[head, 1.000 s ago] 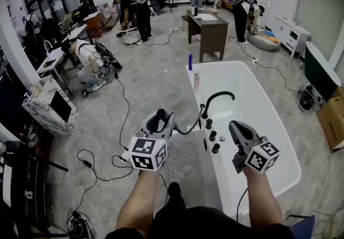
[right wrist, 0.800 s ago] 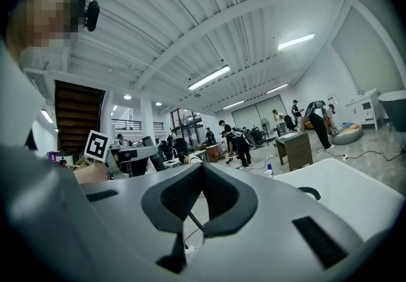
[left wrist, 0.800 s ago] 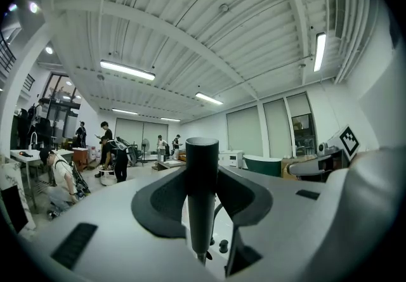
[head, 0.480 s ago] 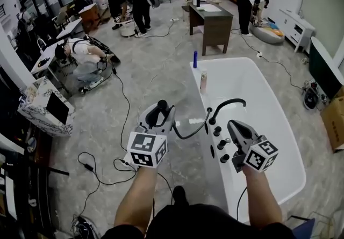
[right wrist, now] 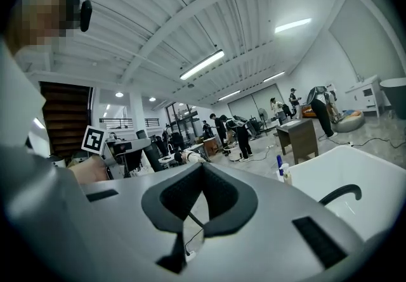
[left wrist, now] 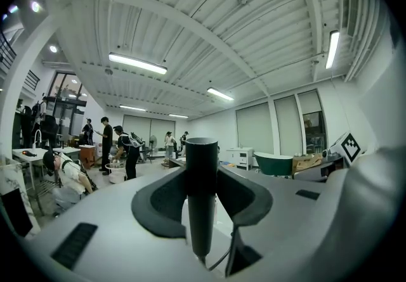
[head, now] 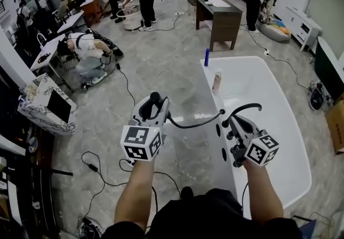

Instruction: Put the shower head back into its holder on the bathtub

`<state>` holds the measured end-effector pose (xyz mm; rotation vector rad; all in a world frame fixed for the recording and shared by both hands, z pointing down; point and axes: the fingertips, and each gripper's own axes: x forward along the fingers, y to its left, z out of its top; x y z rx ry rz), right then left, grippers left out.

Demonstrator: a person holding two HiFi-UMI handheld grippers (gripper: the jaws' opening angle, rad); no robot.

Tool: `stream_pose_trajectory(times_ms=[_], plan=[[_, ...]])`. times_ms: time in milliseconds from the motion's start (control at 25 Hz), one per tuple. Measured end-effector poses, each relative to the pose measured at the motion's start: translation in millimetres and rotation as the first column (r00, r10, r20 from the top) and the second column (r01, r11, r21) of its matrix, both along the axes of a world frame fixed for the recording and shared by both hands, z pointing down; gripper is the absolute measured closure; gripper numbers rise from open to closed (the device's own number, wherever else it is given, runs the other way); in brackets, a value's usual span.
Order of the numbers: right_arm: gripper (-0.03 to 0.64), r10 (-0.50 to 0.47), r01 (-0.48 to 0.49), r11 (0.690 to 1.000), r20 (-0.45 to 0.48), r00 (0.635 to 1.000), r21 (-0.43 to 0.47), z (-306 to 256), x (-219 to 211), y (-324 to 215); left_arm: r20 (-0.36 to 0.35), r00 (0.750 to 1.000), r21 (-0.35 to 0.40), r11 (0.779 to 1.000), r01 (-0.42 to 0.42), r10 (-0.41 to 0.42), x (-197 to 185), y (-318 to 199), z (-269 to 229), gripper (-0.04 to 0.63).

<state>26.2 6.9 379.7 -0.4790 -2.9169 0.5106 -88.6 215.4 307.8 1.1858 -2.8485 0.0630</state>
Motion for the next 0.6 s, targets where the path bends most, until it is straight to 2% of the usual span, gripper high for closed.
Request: stream_pose_trajectory(times_ms=[320, 600], plan=[[0.601, -0.022, 0.022, 1.000, -0.021, 1.000, 0.015, 2.6, -31.5, 2.9, -0.021, 1.000, 0.029, 1.000, 0.006, -0.006, -22.4, 6.5, 5.7, 0.443], [0.601, -0.044, 0.044, 0.999, -0.007, 0.999, -0.025, 6.8, -78.3, -2.1, -0.030, 0.999, -0.002, 1.000, -0.010, 0.010, -60.7, -11.8, 10.6, 0.443]])
